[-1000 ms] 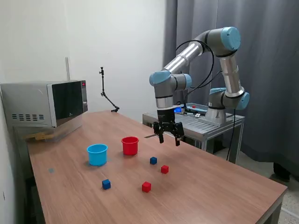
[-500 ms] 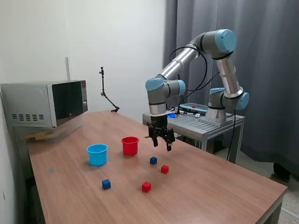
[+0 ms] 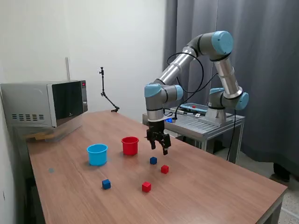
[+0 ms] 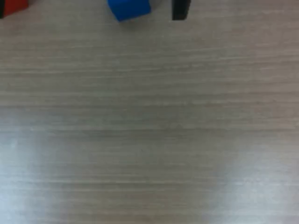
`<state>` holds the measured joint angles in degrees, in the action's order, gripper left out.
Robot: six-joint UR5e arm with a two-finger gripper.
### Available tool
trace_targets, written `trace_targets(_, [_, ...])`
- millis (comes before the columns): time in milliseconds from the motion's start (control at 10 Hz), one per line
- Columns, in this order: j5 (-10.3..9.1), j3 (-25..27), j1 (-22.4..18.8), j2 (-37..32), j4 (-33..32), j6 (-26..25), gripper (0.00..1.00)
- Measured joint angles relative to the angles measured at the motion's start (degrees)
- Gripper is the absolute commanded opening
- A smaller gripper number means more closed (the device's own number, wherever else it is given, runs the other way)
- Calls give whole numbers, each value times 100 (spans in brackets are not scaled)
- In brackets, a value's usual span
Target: Place red objects in the red bin, and blue objects in the blue bin.
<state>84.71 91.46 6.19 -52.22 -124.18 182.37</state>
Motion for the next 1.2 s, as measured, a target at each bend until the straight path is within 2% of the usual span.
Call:
trace_targets(700, [-49,143,196,10,6,1445,100])
trace_targets(1200, [-166,-84,241,186,-35,1646,100])
